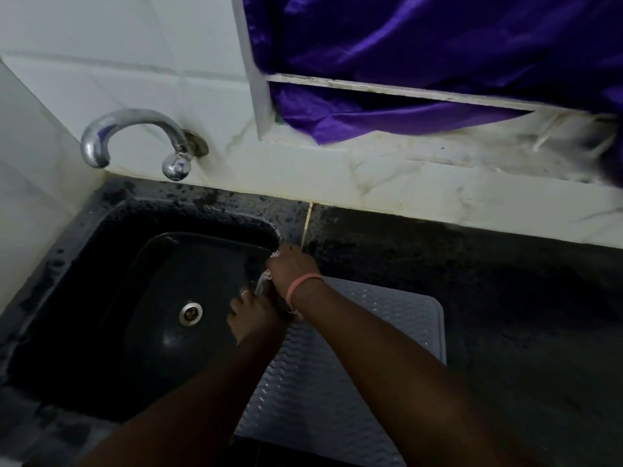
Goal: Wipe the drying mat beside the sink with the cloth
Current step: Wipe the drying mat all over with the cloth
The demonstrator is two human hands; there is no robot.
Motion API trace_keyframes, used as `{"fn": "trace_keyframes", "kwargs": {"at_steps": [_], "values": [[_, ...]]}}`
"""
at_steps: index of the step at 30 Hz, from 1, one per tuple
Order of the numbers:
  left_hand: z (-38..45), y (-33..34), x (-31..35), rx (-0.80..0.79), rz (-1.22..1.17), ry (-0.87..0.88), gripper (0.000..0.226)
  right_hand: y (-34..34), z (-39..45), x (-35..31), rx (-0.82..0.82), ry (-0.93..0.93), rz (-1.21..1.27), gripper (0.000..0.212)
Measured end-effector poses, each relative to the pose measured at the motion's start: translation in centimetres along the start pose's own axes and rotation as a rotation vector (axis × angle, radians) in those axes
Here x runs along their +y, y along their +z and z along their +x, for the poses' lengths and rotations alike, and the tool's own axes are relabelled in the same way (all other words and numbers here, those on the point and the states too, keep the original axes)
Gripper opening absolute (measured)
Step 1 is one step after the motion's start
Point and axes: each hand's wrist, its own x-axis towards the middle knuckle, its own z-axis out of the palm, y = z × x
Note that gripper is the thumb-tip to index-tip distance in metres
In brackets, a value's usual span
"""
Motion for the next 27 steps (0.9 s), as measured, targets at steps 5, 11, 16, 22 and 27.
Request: {"fn": "trace_keyframes", "kwargs": {"at_steps": [5,11,16,22,27], "values": [[0.1,-0.2,0.1,-0.060,-0.011,-0.018,0.105,-0.6,-1.6,2.3,0.014,0.011,-0.093,0.033],[-0.8,-1.1,0.3,-0.094,-0.047,0.017,0.100,-0.1,-6.7,8.2,-0.063,0.041,-0.098,0.038],[-1.2,-1.9,0.7,-0.132,-0.081,0.001,0.100,-0.1,-10.7,13.5,-0.148,0.208,-0.098,0.040],[-1.3,-1.8,0.5,-0.156,-0.091,0.001,0.101,0.8,-16.5,19.2,-0.159,0.407,-0.039,0.041],[-1.5,-1.7,0.2,-0.169,-0.131,-0.001,0.104,0.6,-19.6,20.9,-0.236,0.605,-0.111,0.036]]}}
